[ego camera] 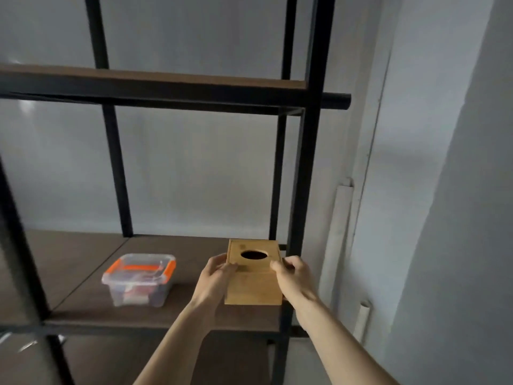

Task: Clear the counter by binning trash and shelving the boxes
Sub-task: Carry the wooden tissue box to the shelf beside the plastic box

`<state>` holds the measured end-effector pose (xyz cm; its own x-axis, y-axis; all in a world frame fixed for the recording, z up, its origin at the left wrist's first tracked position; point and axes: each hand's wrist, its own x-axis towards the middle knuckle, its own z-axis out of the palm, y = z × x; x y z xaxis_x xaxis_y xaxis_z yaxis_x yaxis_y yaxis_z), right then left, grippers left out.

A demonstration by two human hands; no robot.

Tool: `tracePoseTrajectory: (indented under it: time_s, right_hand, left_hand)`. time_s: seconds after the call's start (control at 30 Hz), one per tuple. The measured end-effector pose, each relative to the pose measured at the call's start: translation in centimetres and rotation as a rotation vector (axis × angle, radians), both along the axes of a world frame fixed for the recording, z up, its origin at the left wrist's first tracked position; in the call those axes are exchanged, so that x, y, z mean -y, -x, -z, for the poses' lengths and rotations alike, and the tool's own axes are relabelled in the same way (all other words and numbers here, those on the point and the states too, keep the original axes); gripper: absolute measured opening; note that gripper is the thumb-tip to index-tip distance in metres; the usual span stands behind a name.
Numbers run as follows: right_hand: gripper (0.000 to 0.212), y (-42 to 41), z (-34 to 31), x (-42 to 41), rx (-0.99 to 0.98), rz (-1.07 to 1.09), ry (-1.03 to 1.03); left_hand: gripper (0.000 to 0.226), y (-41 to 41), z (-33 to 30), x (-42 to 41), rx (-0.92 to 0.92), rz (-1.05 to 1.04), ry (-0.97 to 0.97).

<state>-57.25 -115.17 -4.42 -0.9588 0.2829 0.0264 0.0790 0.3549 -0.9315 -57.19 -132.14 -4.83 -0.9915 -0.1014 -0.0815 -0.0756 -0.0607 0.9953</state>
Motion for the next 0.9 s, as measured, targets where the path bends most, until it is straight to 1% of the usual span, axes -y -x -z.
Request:
tracePoseTrajectory:
  time_s: [0.13,0.3,0.43,0.53,0.67,0.77,0.9]
  right_hand:
    - [0.034,4.7,1.6,3.2,0.012,-0.083,-0.010]
    - [0.032,12.2,3.1,5.1,0.016,-0.108,-0.021]
    - [0.024,17.9,4.4,5.9,0.082,-0.110,0.006]
    - [0.022,21.8,6.3,6.5,0.132,-0.111,0.004]
    - [0.020,25.0,9.2,7.9,0.214,-0.114,-0.038]
    - [0.019,27.1,11.2,9.0,0.273,-0.105,-0.054]
    - [0.018,28.7,13.9,10.8,0.330,-0.059,-0.068]
  left_hand:
    - [0.033,3.7,1.5,3.3,0.017,-0.057,0.015]
    - [0.035,10.5,2.8,5.5,0.043,-0.069,0.043]
    - [0.034,16.5,4.1,6.5,0.088,-0.065,0.086]
    - [0.031,20.3,6.1,7.1,0.137,-0.077,0.080]
    - [0.032,23.2,9.1,8.4,0.210,-0.075,0.059]
    - [0.028,25.6,11.2,9.6,0.253,-0.068,0.073]
    - [0.025,28.0,14.3,11.6,0.316,-0.009,0.106]
